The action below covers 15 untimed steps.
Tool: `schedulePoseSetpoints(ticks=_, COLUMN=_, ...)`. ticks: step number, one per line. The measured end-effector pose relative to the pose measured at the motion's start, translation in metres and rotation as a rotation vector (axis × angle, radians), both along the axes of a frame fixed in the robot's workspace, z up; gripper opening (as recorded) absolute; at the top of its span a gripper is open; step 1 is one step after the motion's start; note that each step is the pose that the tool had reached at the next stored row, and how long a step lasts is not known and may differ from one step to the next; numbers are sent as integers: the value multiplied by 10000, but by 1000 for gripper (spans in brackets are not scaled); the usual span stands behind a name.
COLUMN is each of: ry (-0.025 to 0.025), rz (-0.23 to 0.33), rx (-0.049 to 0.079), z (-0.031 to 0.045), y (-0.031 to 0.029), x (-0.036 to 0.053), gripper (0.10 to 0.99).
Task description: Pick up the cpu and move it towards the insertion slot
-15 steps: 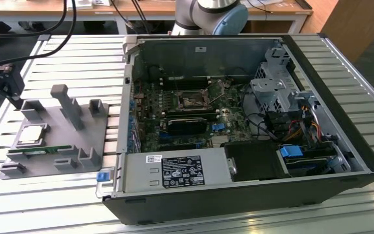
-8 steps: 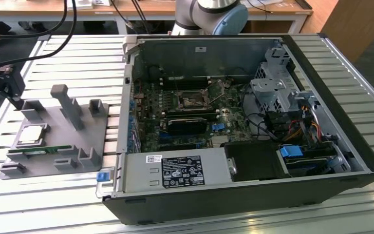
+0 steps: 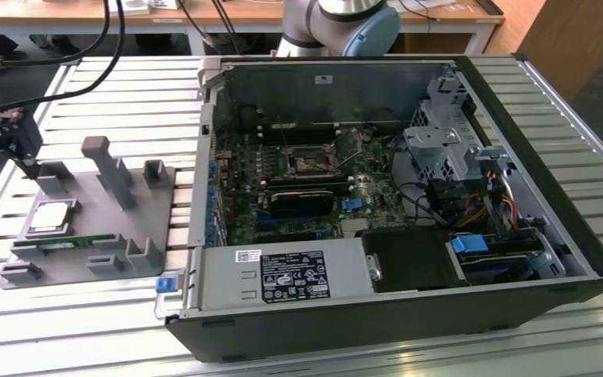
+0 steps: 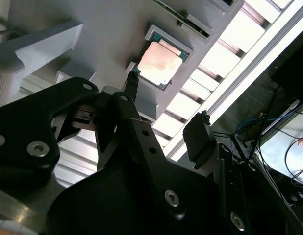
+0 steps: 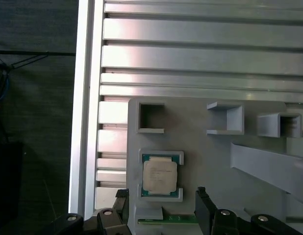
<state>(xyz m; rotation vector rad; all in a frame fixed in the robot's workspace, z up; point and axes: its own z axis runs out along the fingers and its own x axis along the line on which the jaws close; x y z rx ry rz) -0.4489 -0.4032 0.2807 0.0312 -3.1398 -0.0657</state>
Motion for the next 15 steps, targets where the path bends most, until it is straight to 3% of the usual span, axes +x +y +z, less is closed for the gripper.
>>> schedulePoseSetpoints(ticks=15, ry=0, rz=-1, rx=-7, z=-191, y=0, x=-6, gripper=647)
